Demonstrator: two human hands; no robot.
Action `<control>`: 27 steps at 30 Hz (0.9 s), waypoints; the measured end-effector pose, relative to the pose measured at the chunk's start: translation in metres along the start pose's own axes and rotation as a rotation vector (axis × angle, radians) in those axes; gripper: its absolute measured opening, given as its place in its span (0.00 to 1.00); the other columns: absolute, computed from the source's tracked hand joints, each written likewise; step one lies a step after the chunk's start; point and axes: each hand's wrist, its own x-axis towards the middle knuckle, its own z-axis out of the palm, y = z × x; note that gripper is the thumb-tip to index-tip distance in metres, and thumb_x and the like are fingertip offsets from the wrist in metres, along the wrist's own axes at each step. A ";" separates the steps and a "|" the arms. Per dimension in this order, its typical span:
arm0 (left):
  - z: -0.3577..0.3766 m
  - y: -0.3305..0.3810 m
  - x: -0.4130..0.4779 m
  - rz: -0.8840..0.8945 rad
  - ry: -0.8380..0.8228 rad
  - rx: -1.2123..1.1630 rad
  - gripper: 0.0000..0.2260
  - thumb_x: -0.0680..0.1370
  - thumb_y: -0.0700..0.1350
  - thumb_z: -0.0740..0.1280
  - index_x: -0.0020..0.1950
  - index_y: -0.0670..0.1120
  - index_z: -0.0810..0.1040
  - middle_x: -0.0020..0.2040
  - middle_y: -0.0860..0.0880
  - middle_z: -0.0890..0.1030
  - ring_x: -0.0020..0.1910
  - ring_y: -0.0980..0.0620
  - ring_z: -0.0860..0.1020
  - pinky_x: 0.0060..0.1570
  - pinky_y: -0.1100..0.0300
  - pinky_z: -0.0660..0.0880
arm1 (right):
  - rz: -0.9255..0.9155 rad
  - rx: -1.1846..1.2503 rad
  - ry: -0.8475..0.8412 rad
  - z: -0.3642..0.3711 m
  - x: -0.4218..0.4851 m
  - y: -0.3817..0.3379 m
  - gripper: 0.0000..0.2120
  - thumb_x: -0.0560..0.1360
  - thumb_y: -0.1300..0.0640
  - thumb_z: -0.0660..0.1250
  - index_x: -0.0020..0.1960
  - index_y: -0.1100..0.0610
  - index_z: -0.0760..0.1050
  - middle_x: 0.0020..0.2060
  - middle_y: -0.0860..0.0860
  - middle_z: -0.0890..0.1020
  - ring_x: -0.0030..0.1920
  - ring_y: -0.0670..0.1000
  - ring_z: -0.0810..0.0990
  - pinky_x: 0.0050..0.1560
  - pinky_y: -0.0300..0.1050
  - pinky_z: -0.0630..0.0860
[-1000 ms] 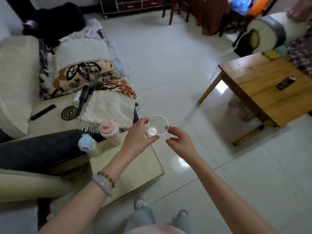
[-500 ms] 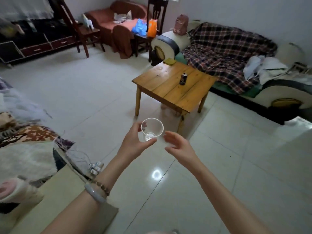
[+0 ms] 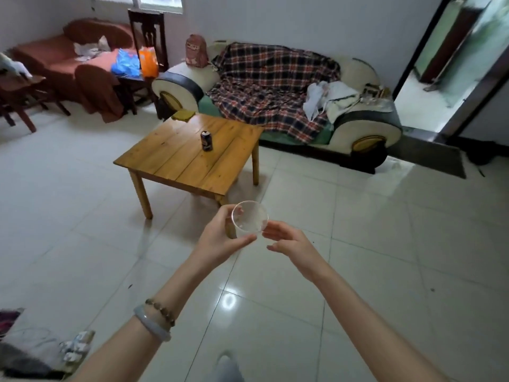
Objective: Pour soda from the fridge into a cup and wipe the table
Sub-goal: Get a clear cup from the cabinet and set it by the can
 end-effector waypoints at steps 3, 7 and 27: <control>0.028 0.006 0.036 0.021 -0.075 -0.010 0.29 0.66 0.50 0.77 0.63 0.51 0.70 0.58 0.56 0.76 0.57 0.59 0.75 0.56 0.60 0.74 | 0.016 0.024 0.075 -0.036 0.012 0.005 0.26 0.65 0.69 0.63 0.63 0.60 0.72 0.54 0.52 0.79 0.55 0.46 0.78 0.55 0.42 0.75; 0.067 0.013 0.094 0.066 -0.130 -0.004 0.29 0.67 0.51 0.77 0.64 0.49 0.69 0.60 0.55 0.76 0.59 0.57 0.74 0.59 0.55 0.74 | 0.024 0.050 0.142 -0.090 0.044 0.007 0.25 0.70 0.78 0.58 0.62 0.60 0.72 0.54 0.54 0.78 0.53 0.46 0.78 0.51 0.38 0.75; 0.175 0.034 0.416 0.089 -0.167 -0.008 0.29 0.68 0.51 0.76 0.64 0.51 0.69 0.61 0.56 0.75 0.60 0.58 0.74 0.61 0.55 0.74 | 0.117 0.237 0.204 -0.318 0.295 -0.038 0.22 0.72 0.77 0.52 0.55 0.58 0.76 0.54 0.57 0.79 0.58 0.54 0.78 0.60 0.47 0.74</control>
